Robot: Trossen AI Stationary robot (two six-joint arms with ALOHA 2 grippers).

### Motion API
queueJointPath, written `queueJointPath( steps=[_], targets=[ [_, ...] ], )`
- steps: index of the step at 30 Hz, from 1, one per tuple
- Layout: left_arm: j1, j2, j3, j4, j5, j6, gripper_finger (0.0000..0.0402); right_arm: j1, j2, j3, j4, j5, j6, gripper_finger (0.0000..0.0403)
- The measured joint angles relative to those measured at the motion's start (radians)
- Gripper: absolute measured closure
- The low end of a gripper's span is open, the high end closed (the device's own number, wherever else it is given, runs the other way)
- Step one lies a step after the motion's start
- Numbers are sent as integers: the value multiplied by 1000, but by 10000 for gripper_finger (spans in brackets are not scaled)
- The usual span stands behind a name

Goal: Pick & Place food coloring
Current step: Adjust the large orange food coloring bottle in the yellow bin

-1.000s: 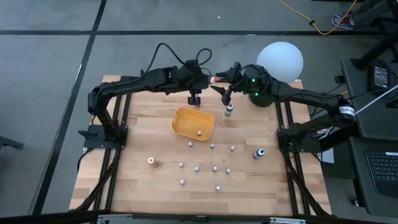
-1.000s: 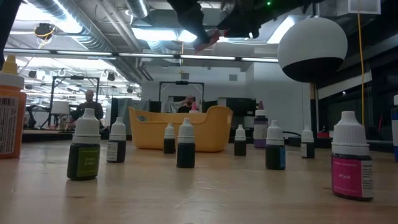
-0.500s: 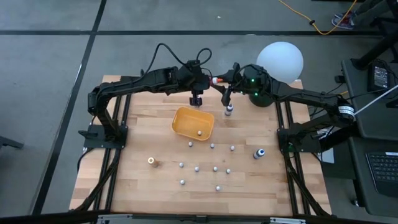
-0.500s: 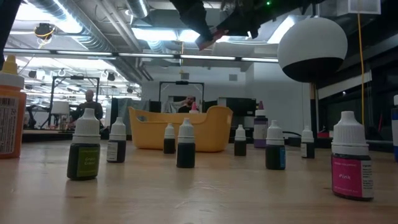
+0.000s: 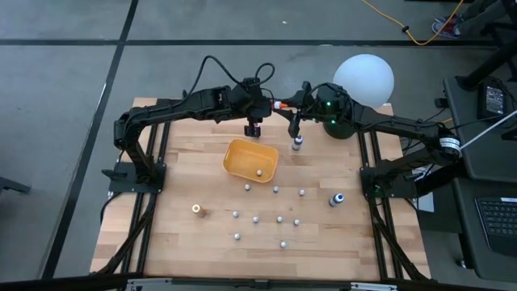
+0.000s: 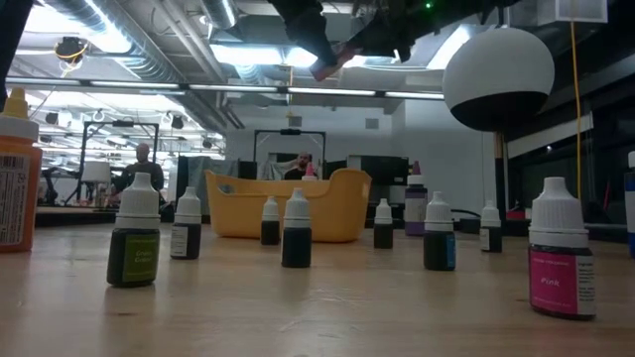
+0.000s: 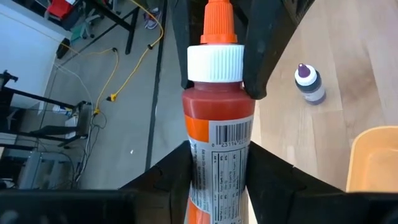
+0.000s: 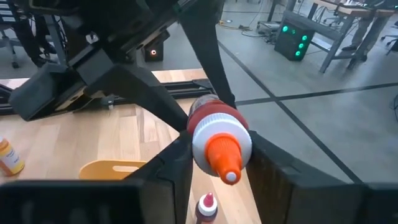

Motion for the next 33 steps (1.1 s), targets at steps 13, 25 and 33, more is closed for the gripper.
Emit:
queueJointPath(
  steps=[13, 25, 33],
  targets=[
    [-3, -14, 1, -103, -41, 51, 198, 2, 0, 0, 13, -14, 25, 278],
    [52, -189, 1, -241, -396, 74, 190, 1, 82, 168, -332, -7, 38, 280],
    [131, -287, 0, -224, -401, -216, 197, 25, 382, 580, -754, -14, -36, 280]
  ],
)
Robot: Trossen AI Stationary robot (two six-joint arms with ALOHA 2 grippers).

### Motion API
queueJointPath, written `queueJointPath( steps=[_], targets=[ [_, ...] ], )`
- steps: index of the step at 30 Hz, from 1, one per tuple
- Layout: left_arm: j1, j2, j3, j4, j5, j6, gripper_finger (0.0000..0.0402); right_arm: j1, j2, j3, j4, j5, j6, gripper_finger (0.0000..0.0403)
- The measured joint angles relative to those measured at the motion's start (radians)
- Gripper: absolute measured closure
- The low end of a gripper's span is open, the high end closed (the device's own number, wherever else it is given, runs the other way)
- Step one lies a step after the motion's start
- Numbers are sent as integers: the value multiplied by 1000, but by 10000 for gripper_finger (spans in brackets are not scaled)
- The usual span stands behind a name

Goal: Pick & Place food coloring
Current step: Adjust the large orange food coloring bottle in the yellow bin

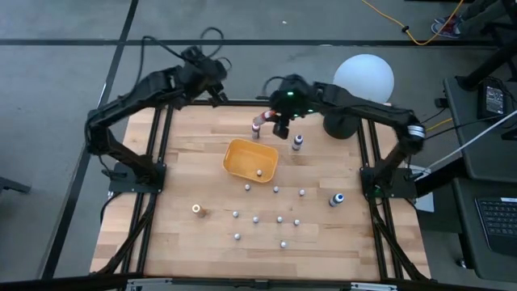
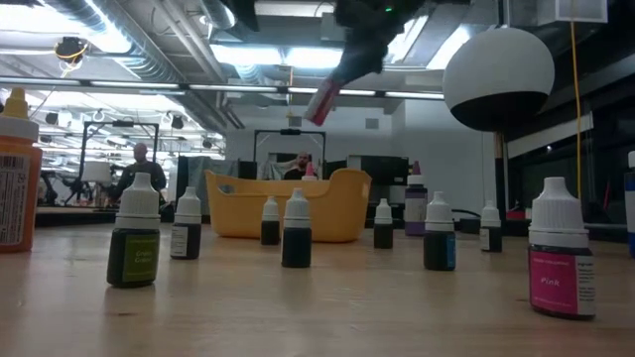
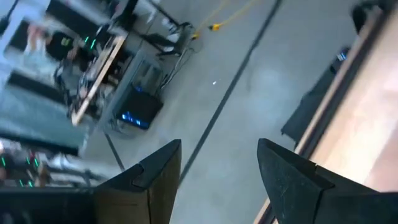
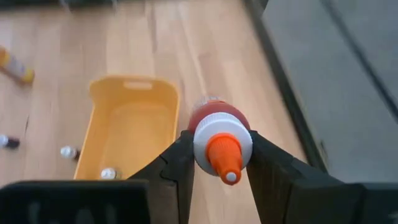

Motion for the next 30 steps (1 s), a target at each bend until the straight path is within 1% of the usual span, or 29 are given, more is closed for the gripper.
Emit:
queueJointPath(
  steps=[6, 11, 17, 26, 30],
  targets=[
    [32, -46, 0, -1, -2, -68, 197, 60, 190, 234, -101, -2, -58, 277],
    [43, -69, 0, -1, -8, -82, 199, 112, 301, 342, -118, -3, -73, 277],
    [42, -74, 0, -5, -6, -82, 201, 150, 371, 354, -149, -2, -73, 276],
    [42, -71, 0, -7, 65, -109, 202, 169, 448, 354, -145, -1, -78, 275],
    [42, -71, 0, -8, 70, -111, 203, 169, 483, 354, -138, 28, -101, 275]
  ],
)
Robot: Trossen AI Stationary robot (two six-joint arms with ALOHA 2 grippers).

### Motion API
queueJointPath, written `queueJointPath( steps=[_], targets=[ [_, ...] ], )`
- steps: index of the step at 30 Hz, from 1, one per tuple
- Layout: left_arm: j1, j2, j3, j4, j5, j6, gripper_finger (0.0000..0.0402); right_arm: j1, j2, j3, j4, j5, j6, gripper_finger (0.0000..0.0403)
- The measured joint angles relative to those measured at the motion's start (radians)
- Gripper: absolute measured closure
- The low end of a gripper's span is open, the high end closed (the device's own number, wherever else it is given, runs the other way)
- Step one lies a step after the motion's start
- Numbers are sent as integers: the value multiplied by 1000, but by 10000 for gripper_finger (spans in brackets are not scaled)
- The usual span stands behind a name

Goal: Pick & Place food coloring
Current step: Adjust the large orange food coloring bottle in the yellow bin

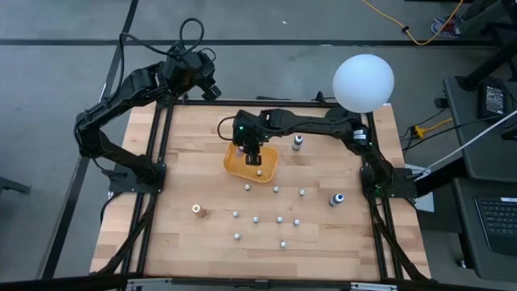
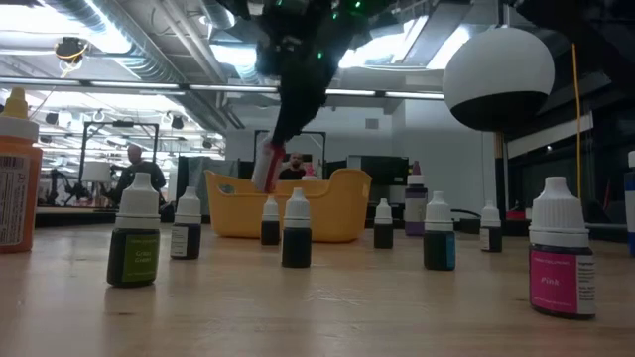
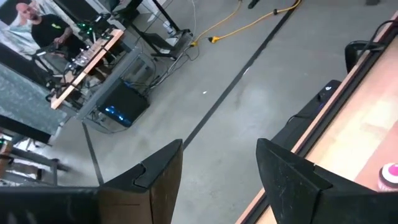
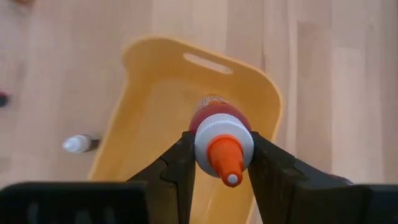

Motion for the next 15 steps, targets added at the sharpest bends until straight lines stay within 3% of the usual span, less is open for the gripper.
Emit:
queueJointPath(
  steps=[15],
  targets=[
    [-1, 0, 0, -1, 52, -48, 203, 1, 62, -1, 13, 85, -3, 275]
  ],
)
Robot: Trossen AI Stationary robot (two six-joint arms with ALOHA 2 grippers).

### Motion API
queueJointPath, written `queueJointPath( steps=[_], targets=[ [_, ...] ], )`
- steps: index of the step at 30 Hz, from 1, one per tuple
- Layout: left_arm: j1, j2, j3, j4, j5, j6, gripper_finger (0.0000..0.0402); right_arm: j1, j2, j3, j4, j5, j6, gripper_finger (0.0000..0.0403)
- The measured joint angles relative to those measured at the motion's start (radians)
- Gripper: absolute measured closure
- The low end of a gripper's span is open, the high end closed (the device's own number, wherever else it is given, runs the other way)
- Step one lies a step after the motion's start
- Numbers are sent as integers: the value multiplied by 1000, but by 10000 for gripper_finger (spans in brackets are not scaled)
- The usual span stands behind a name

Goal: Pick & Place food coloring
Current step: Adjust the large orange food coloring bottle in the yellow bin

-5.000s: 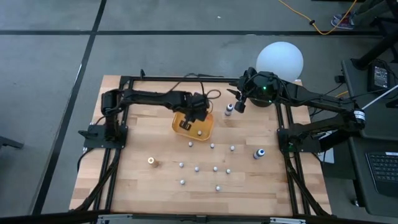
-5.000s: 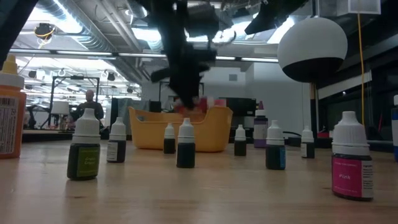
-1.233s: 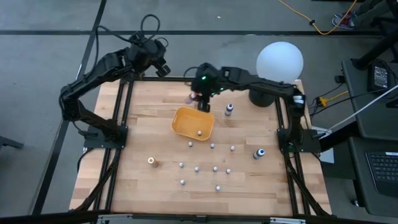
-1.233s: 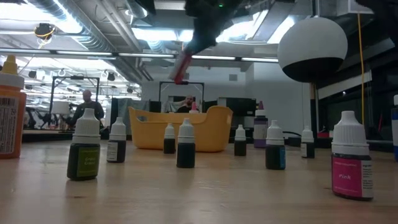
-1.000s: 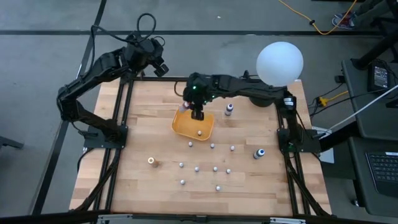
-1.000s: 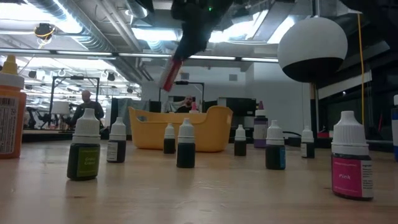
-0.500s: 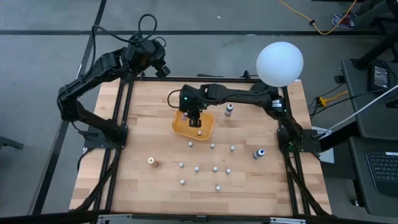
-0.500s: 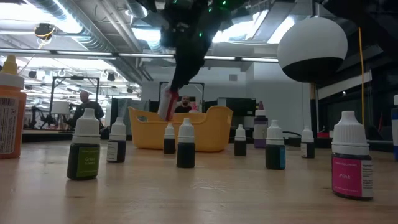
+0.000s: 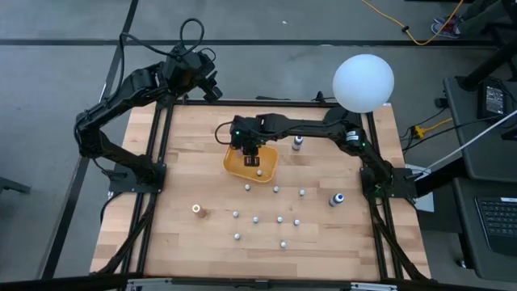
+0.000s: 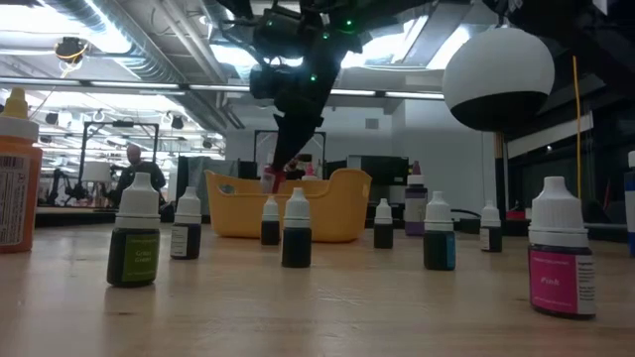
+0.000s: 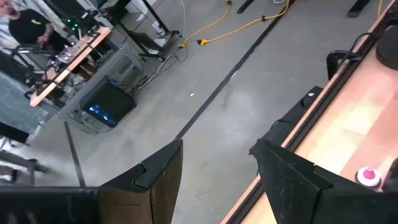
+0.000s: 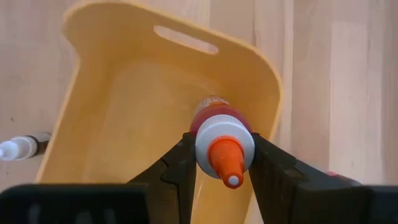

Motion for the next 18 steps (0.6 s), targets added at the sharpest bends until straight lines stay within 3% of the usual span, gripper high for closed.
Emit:
queueJointPath(
  steps=[18],
  targets=[
    [0, 0, 0, 0, 0, 0, 203, 0, 0, 0, 12, -34, -5, 275]
  ],
)
